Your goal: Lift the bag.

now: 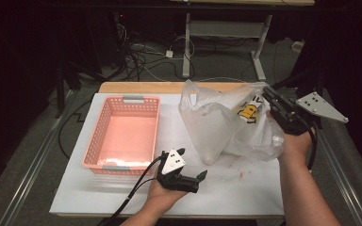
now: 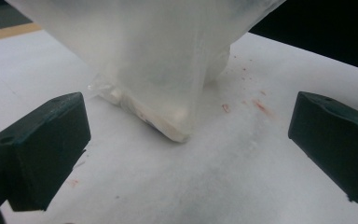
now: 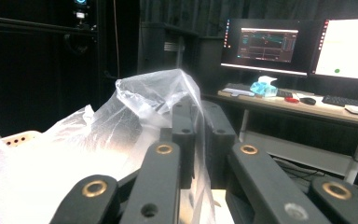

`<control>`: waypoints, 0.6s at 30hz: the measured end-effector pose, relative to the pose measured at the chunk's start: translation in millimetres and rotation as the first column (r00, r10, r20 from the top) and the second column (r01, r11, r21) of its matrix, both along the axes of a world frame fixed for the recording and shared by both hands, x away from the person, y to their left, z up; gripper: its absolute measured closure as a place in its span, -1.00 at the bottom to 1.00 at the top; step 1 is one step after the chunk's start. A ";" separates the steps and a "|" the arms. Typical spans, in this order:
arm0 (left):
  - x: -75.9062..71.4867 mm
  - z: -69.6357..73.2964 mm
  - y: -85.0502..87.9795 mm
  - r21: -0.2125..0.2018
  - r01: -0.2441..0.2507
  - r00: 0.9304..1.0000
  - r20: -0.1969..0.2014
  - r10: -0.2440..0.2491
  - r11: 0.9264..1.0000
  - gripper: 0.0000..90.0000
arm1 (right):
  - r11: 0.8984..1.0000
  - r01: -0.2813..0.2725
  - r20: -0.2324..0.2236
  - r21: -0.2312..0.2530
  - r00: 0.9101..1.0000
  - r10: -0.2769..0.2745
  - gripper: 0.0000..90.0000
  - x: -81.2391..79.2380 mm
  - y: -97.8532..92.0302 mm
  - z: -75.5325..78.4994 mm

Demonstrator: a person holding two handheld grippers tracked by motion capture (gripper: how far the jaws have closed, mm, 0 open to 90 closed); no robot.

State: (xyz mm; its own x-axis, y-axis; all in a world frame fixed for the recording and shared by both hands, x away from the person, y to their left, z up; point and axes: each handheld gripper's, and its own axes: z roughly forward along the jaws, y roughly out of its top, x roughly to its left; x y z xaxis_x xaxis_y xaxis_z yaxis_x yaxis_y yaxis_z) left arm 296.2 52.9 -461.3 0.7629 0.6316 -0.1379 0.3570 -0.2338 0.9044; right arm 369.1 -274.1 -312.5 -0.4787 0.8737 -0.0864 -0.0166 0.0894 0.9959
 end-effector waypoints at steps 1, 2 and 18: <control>0.6 -1.8 0.6 0.004 0.000 1.000 -0.005 0.000 1.000 -1.00 | 1.000 -0.002 0.005 -0.003 1.000 0.002 0.86 -1.4 -0.9 1.2; 1.1 -3.1 0.7 0.012 0.000 1.000 -0.009 0.000 1.000 -1.00 | 1.000 -0.005 0.003 0.000 1.000 0.005 0.83 -3.4 -1.6 2.4; -0.7 -15.8 1.7 0.036 0.002 1.000 -0.020 -0.001 0.999 -1.00 | 1.000 -0.023 0.049 -0.015 0.999 0.023 0.51 -41.5 -27.0 21.8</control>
